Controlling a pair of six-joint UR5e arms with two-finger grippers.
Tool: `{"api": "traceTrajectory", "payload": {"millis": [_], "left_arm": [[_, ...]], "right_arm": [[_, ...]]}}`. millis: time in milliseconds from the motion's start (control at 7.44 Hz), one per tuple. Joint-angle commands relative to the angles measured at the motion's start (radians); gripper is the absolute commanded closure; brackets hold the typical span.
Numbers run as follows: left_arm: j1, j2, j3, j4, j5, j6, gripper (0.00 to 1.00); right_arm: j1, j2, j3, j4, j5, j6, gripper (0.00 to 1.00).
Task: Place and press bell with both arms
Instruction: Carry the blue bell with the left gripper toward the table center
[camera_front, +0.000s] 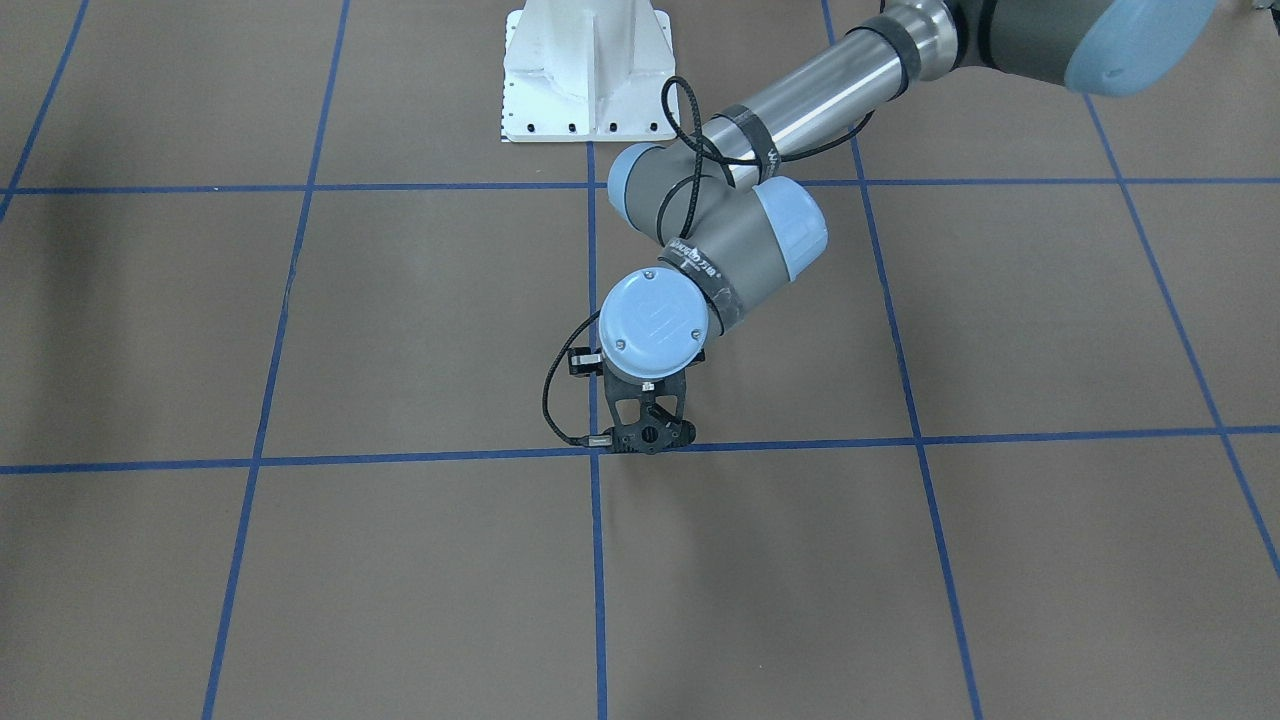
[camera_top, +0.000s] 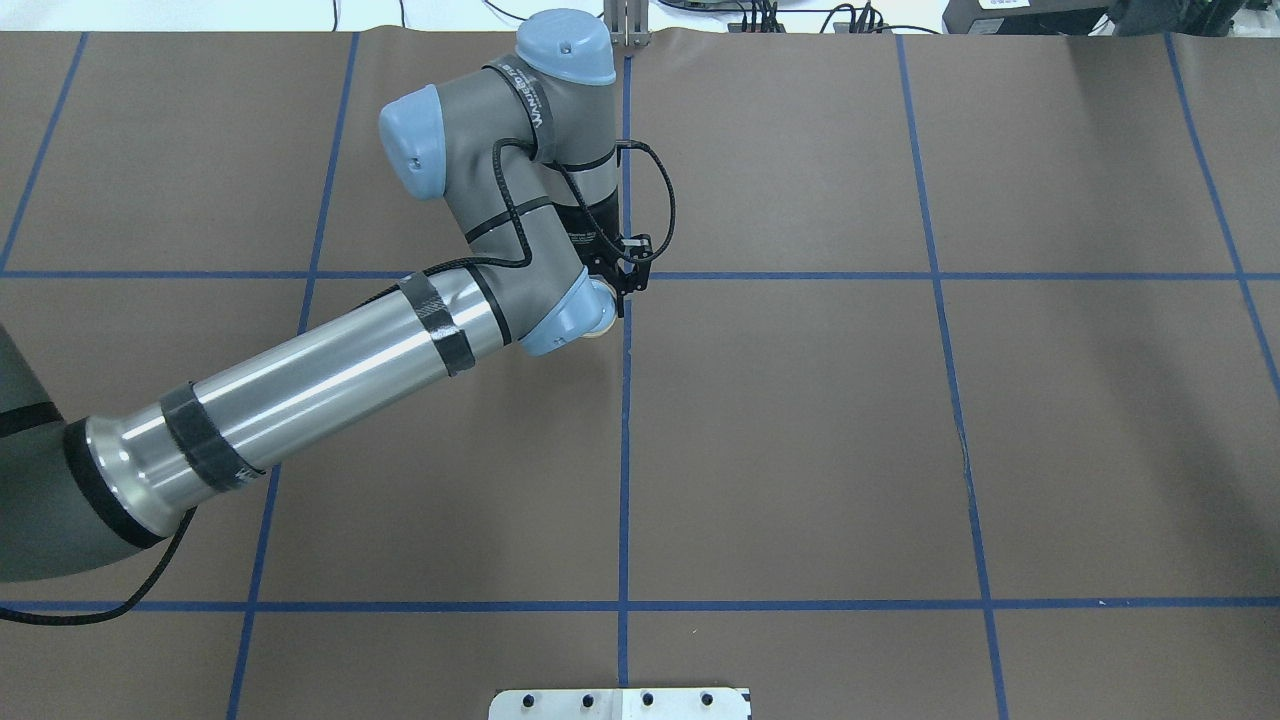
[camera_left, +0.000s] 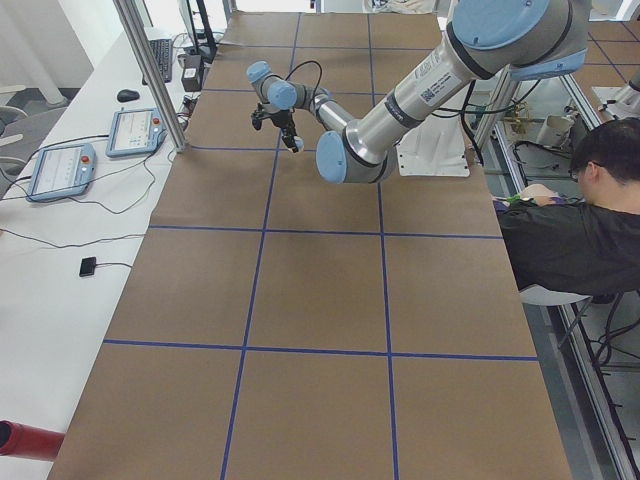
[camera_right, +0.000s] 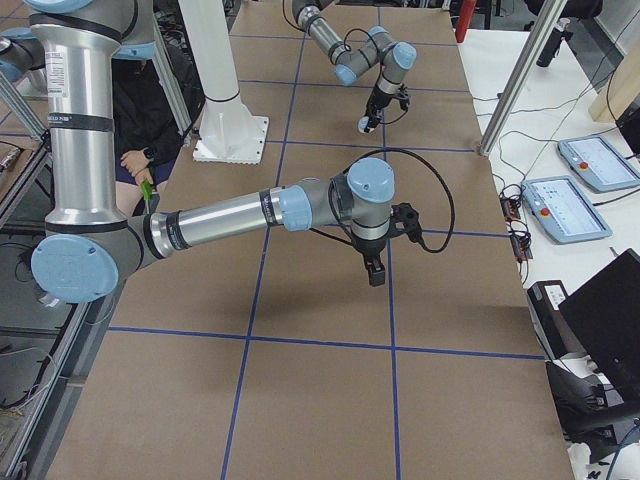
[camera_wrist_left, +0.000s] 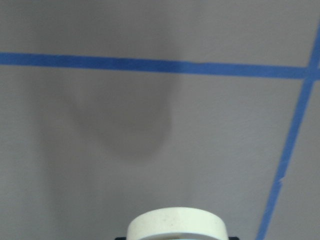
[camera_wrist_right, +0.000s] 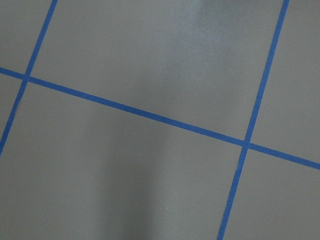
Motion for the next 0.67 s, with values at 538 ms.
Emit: {"api": "traceTrajectory", "payload": {"millis": [538], "left_arm": [[0.052, -0.034, 0.11, -0.136, 0.017, -0.033, 0.55]], "right_arm": [[0.0, 0.001, 0.004, 0.0, 0.002, 0.001, 0.0]]}}
